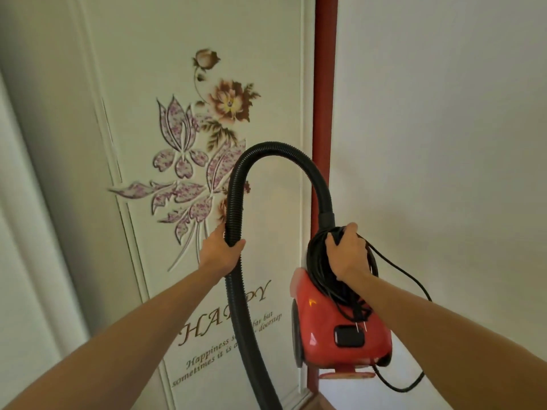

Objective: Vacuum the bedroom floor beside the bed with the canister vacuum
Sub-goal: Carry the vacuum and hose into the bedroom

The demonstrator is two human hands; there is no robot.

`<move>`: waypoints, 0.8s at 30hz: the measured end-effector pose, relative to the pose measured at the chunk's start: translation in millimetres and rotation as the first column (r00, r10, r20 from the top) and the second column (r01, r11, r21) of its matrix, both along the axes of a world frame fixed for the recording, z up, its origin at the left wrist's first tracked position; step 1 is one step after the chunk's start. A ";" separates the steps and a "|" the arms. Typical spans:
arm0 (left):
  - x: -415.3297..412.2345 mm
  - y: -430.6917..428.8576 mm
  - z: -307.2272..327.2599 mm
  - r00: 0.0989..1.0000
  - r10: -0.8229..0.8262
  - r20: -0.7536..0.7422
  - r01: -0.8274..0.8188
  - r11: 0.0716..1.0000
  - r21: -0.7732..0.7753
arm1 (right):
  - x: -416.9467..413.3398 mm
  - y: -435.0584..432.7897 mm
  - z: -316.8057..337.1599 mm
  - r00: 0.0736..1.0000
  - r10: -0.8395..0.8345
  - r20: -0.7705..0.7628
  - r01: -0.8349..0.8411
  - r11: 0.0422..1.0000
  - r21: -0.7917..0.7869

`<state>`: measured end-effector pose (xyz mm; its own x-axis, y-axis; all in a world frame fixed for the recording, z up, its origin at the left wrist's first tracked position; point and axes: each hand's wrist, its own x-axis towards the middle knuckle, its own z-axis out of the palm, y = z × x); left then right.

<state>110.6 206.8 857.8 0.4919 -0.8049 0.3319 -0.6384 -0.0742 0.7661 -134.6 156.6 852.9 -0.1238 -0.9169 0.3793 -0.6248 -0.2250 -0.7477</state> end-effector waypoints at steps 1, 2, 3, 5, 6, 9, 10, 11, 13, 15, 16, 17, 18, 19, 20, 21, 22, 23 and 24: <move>-1.4 9.4 3.0 1.000 0.029 0.007 -0.029 1.000 -0.010 | -2.4 4.2 1.5 1.000 0.023 -0.006 -0.023 1.000 -0.009; -2.4 19.1 5.5 0.998 0.056 0.011 -0.056 0.998 -0.020 | -3.9 8.0 3.0 0.999 0.045 -0.015 -0.045 0.999 -0.014; -3.2 30.1 8.0 0.997 0.082 0.013 -0.082 0.996 -0.029 | -4.7 11.9 4.4 0.998 0.068 -0.018 -0.068 0.998 -0.018; -2.0 52.5 12.2 0.991 0.132 0.007 -0.131 0.990 -0.042 | -3.1 21.3 7.5 0.993 0.116 -0.020 -0.117 0.993 -0.029; 0.2 62.6 13.7 0.988 0.153 0.000 -0.153 0.987 -0.045 | -0.9 26.3 8.5 0.990 0.140 -0.022 -0.140 0.989 -0.036; 10.2 94.3 17.5 0.982 0.186 -0.008 -0.186 0.981 -0.054 | 9.9 42.2 10.4 0.979 0.202 -0.009 -0.203 0.978 -0.056; 14.5 105.7 18.3 0.981 0.196 -0.003 -0.196 0.979 -0.063 | 14.9 48.3 10.8 0.975 0.222 -0.002 -0.221 0.973 -0.059; 18.5 117.9 19.0 0.978 0.207 0.001 -0.207 0.976 -0.075 | 20.5 54.8 11.1 0.971 0.241 0.007 -0.240 0.969 -0.061; 27.5 142.8 19.7 0.970 0.244 0.014 -0.242 0.965 -0.096 | 33.9 69.7 11.6 0.961 0.276 0.019 -0.274 0.960 -0.055; 37.3 168.5 19.8 0.956 0.291 0.038 -0.286 0.953 -0.103 | 50.0 86.9 11.8 0.950 0.310 0.019 -0.309 0.950 -0.047; 42.8 181.3 19.2 0.949 0.311 0.041 -0.306 0.946 -0.106 | 59.1 96.3 11.7 0.943 0.331 0.022 -0.330 0.943 -0.044; 48.2 194.9 18.7 0.943 0.329 0.041 -0.324 0.940 -0.108 | 68.9 106.4 11.4 0.935 0.353 0.029 -0.352 0.935 -0.042; 53.8 208.7 18.3 0.937 0.348 0.042 -0.342 0.934 -0.108 | 79.2 116.8 11.0 0.927 0.374 0.033 -0.373 0.927 -0.039; 59.6 222.6 18.1 0.930 0.365 0.042 -0.359 0.927 -0.106 | 89.8 127.5 10.6 0.917 0.396 0.037 -0.395 0.918 -0.037; 66.1 236.6 17.8 0.924 0.380 0.039 -0.375 0.921 -0.103 | 100.2 138.8 10.1 0.907 0.418 0.041 -0.417 0.908 -0.034; 72.5 250.8 17.7 0.917 0.398 0.032 -0.393 0.914 -0.101 | 110.6 150.2 9.9 0.896 0.442 0.043 -0.441 0.897 -0.031; 79.3 265.9 17.2 0.908 0.419 0.025 -0.415 0.905 -0.099 | 121.0 161.9 9.5 0.884 0.465 0.042 -0.464 0.885 -0.027; 86.3 281.8 16.7 0.897 0.441 0.024 -0.437 0.894 -0.096 | 131.7 174.1 9.5 0.875 0.483 0.040 -0.483 0.875 -0.024; 93.2 298.2 16.1 0.887 0.461 0.023 -0.457 0.885 -0.092 | 141.8 187.0 10.1 0.865 0.500 0.037 -0.499 0.866 -0.022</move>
